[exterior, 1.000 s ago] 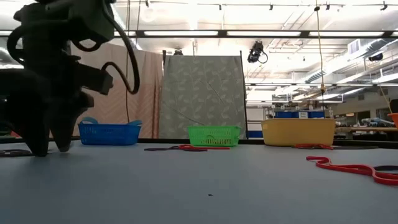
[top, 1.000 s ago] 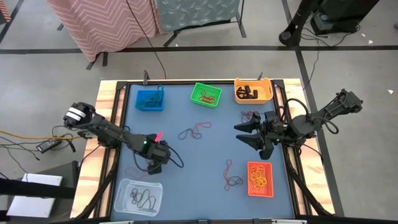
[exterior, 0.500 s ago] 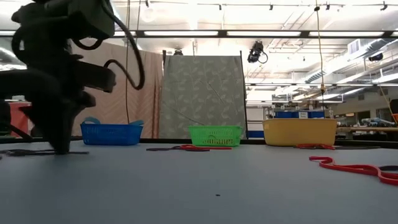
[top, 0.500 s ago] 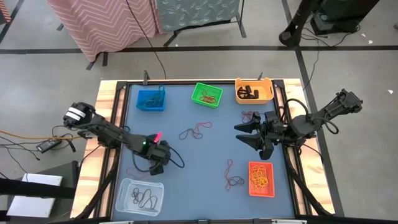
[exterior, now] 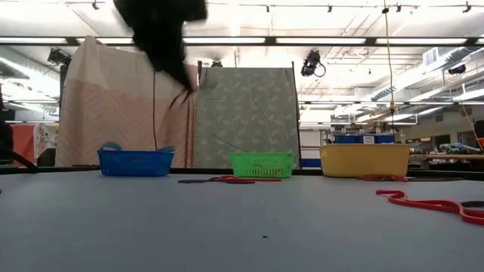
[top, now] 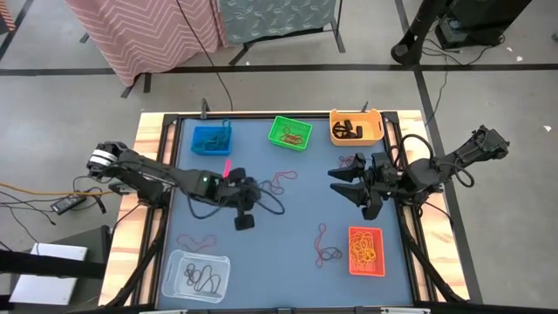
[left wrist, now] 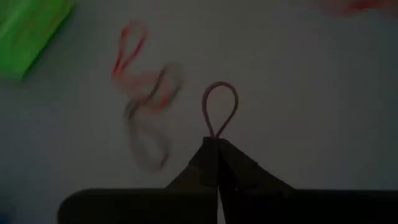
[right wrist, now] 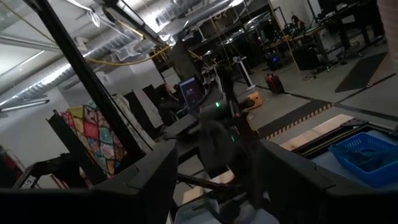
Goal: Sort rubber bands into baskets
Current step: Put the brown rubber band into the transparent bin
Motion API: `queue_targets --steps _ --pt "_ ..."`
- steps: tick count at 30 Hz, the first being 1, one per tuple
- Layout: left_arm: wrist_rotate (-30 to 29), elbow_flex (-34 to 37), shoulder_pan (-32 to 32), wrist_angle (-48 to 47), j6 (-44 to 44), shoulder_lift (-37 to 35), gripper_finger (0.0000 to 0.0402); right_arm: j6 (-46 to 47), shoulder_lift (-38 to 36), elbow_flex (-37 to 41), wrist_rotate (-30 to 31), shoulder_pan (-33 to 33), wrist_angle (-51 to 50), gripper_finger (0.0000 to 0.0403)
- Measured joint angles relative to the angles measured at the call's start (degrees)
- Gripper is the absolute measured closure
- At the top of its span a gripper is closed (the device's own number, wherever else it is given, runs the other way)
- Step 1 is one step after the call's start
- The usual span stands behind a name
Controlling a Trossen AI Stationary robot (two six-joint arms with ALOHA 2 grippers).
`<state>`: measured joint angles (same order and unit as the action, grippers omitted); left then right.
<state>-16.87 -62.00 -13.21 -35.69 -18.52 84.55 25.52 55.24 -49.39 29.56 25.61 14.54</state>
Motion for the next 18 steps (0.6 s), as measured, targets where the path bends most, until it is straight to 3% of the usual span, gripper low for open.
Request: queue_targets --steps 4,10,18 --pt "7.1 -7.2 -1.2 -0.2 2.9 0.0 0.04 0.0 0.0 0.0 -0.1 0.0 0.2 0.0172" --pt "9.5 -17.4 -11.1 -3.6 -1.2 -0.1 0.0401 0.0 0.4 0.0 -1.1 0.1 -0.1 0.0172" --pt "7.5 -24.1 -27.9 -21.5 -25.0 -0.2 0.0401 0.3 4.0 0.0 -3.8 0.3 -0.1 0.0172"
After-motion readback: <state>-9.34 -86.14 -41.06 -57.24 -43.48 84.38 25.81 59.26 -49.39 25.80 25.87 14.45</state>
